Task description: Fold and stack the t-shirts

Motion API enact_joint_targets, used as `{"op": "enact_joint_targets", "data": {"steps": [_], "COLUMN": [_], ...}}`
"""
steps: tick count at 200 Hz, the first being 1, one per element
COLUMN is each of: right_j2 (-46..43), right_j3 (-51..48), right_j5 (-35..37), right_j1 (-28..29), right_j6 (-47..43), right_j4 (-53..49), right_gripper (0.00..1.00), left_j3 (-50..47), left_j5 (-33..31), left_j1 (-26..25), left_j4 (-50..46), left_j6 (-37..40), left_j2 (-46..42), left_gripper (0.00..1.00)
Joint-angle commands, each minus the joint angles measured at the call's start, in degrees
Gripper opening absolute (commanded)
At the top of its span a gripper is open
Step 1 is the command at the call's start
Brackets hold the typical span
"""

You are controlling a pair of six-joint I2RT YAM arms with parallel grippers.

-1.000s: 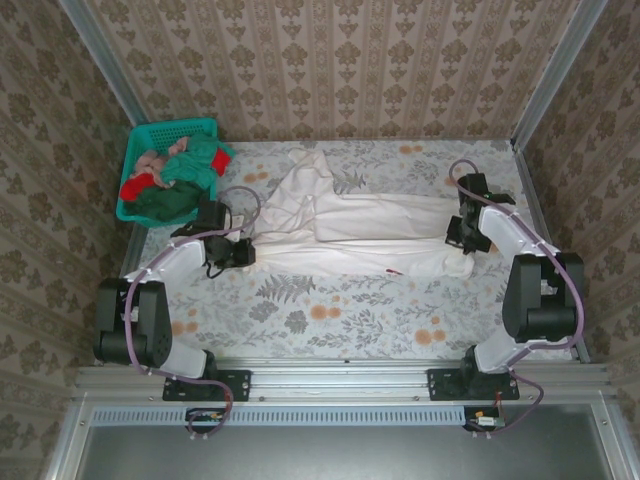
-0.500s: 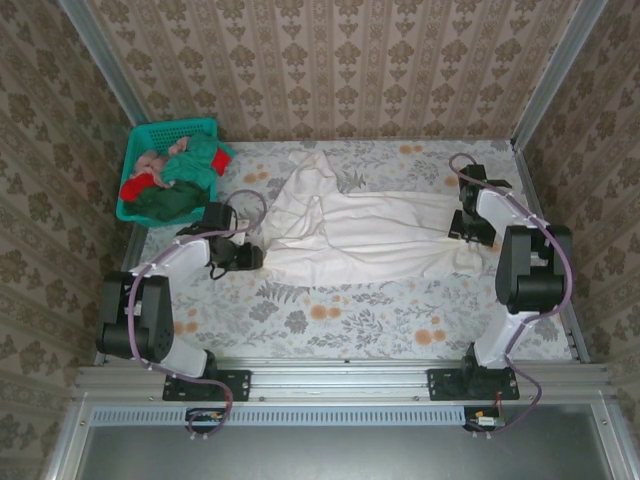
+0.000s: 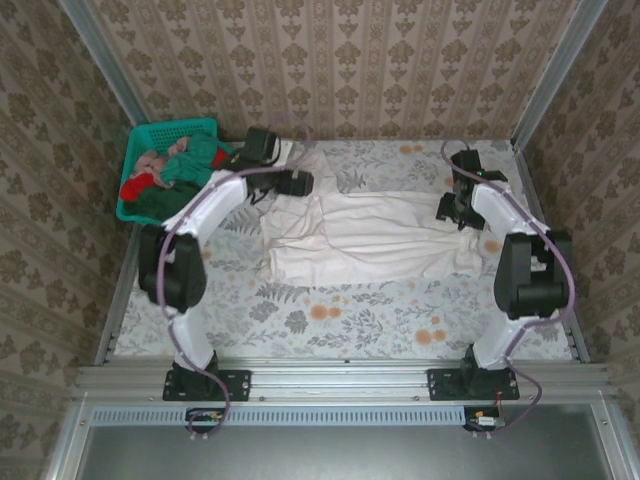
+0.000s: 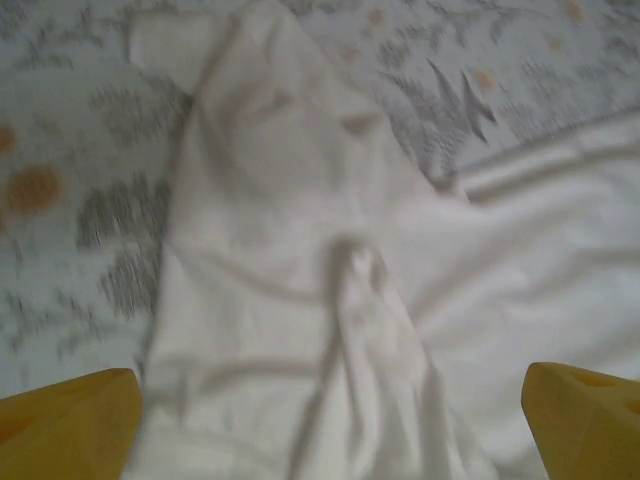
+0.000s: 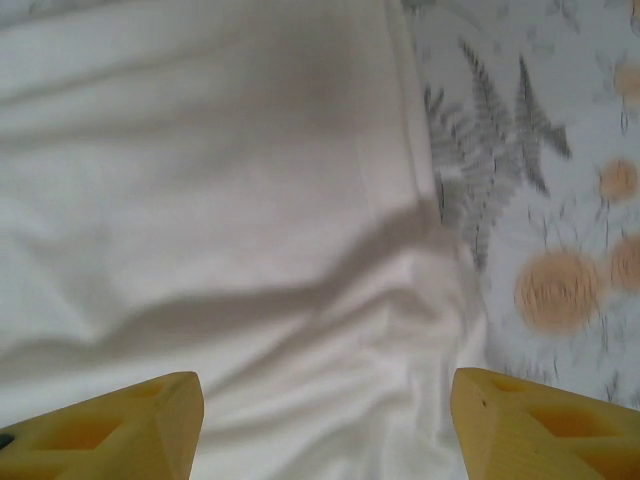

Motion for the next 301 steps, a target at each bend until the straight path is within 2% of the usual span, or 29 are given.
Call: {"op": "enact_joint_targets", "data": {"steps": [1,41,64,80,113,135,162,182,214,255,301], "right_j2": [6.9,18.6,23.8,26.2,27.3,28.1,30.1,31.5,32.2,32.6,31.1], "right_j3": [7.5,18.0,23.1,25.3,26.3,27.0,28.5,29.7,30.1,29.3,27.6], "right_j5": [-0.2,-3.5,-4.1,-3.5,-4.7,-6.1,-9.7,-10.7,-12.3,-15.3,-16.1], "right_j1": [-2.0,-4.6,-5.8,-6.3,-7.6,-8.5,-8.8,-8.8,-8.8,-8.8,-8.8], "right_j6": [-1.1,-2.1,-1.8,-1.6,-1.7,-1.8,-1.8,-1.5,-1.8,-0.8,-0.7], "right_j4": [-0.6,-0.5,-1.3,-1.9,-0.5,0.9,1.2,0.6,1.2,2.6,3.3], "right_gripper": [0.68,0.69,0.69,0.68,0.67,0.67,0.63,0.53,0.43,0.29,0.07], "left_j3": [11.6,40.4,48.6,47.9,47.7,48.6,48.3,48.6,49.2,48.9,48.5], "left_j5": [-5.6,-7.7,-7.6,-7.8,-8.9,-5.7,-0.4,2.7,5.7,15.8,17.7], "left_j1": [0.2,0.0,0.5,0.8,2.9,4.7,4.9,4.8,5.3,5.1,5.5], "left_j4": [-6.5,-13.1,-11.5,-7.6,-3.0,-1.6,1.1,3.1,4.0,6.6,5.5], "left_j6": [0.5,-2.3,-5.7,-7.6,-11.4,-14.9,-17.7,-18.7,-19.7,-21.9,-20.4], "left_j2": [12.7,33.3,39.9,40.5,41.4,43.3,45.2,46.7,47.9,48.2,47.1], "left_gripper": [1.0,1.0,0.93,0.87,0.9,0.91,0.8,0.69,0.69,0.6,0.21]}}
